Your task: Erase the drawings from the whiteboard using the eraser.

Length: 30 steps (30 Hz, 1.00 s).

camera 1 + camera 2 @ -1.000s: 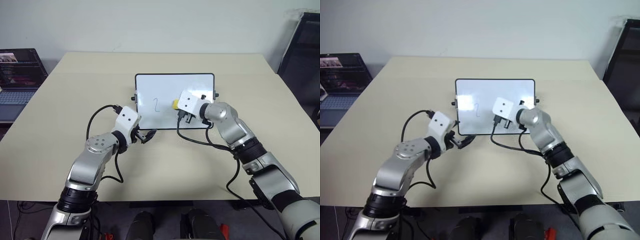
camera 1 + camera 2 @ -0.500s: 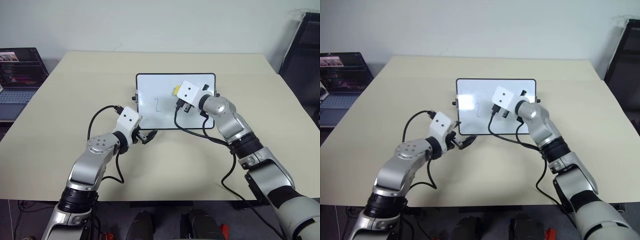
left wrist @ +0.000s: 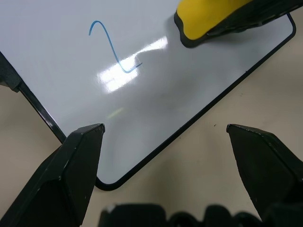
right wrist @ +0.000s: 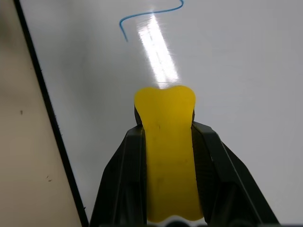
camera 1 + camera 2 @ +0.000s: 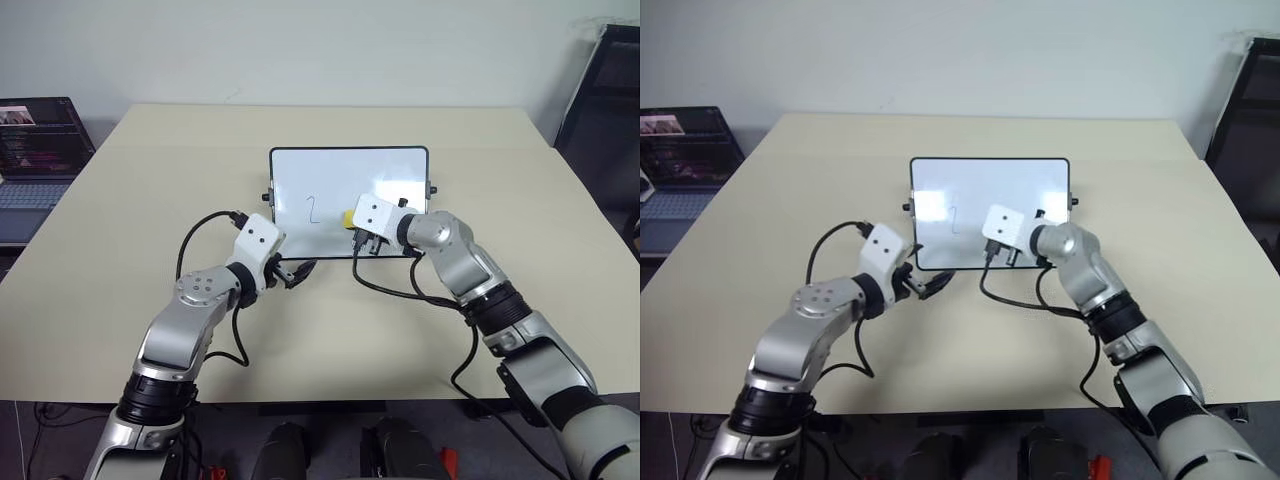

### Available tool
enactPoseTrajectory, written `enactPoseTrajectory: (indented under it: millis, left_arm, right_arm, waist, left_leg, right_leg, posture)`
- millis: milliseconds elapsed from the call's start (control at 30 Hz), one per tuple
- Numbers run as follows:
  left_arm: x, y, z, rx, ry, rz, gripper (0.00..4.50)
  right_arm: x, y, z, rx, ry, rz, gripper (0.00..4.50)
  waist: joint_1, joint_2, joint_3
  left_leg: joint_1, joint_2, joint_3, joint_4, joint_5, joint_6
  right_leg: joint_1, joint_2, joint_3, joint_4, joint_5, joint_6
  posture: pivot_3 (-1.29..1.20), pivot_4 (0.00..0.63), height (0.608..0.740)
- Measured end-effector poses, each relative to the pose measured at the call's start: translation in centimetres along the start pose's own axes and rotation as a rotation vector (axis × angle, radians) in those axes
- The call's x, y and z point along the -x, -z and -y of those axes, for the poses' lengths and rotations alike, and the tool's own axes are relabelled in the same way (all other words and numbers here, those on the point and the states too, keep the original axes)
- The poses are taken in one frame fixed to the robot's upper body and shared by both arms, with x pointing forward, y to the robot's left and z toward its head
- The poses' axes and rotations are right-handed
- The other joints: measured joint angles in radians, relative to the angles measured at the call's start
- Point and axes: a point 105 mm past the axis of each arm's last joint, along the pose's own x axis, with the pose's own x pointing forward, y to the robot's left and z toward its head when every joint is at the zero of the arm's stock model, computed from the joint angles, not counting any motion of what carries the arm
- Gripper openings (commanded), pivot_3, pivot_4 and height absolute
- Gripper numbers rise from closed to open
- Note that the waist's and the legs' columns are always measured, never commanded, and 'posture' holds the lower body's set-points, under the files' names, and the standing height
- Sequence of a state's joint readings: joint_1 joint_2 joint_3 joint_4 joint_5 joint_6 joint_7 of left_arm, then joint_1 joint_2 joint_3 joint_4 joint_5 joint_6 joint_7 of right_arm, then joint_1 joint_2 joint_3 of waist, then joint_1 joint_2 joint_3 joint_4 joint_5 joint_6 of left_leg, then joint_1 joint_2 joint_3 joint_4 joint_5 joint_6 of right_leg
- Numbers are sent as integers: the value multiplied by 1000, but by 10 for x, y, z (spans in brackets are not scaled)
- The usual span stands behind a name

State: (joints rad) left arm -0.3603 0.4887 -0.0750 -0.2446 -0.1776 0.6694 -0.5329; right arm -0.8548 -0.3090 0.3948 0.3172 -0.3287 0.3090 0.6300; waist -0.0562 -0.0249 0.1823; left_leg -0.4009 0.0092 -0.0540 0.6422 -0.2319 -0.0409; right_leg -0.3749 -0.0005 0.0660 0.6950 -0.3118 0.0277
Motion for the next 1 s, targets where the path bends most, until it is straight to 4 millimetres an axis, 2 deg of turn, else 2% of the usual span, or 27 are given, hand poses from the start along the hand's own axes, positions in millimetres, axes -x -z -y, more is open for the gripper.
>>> enactPoseTrajectory:
  millis: [133,267,400,467,600,700,900,1000]
  left_arm:
    - [1,0,-1,1,-6,-1,4500]
    - [3,0,-7,15,-41,5,4500]
    - [10,3,-19,51,-103,18,4500]
    - [15,8,-24,63,-135,14,4500]
    - [18,9,-27,74,-144,32,4500]
    - [23,10,-29,108,-145,51,4500]
    - [33,5,-35,147,-173,116,4500]
    - [36,11,-36,180,-199,119,4500]
  right_arm:
    - [16,-11,7,-216,44,108,976]
    - [38,-22,0,-439,25,226,976]
    - [67,-21,-10,-566,8,290,976]
    - [78,-14,-19,-597,0,293,976]
    - [84,-4,-38,-648,-28,286,976]
    - [86,1,-45,-651,-21,295,976]
    - [83,-1,-41,-619,46,345,976]
    - [79,2,-39,-616,62,346,976]
  waist:
    - [3,0,0]
    - [7,0,0]
    - [10,0,0]
    - [10,0,0]
    - [9,0,0]
    - [8,0,0]
    - [8,0,0]
    - [9,0,0]
  left_leg:
    - [-1,0,-1,-1,0,0]
    - [-3,0,-2,-2,0,0]
    - [-3,0,-3,-2,0,0]
    - [-3,0,-3,-3,0,0]
    - [-2,0,-2,-3,0,0]
    - [-2,0,-2,-3,0,0]
    - [-2,0,-1,-3,0,0]
    - [-2,0,-1,-3,0,0]
  right_leg:
    - [0,0,0,-3,0,0]
    - [-1,0,-1,-5,0,0]
    - [0,0,-2,-7,0,0]
    - [0,0,-1,-7,0,0]
    - [0,0,-1,-7,0,0]
    - [0,0,-1,-7,0,0]
    - [1,0,-1,-8,0,0]
    - [1,0,-1,-8,0,0]
  posture:
    - [0,150,740]
    - [0,150,740]
    - [0,150,740]
    - [0,150,740]
    - [0,150,740]
    - [0,150,740]
    - [0,150,740]
    - [0,150,740]
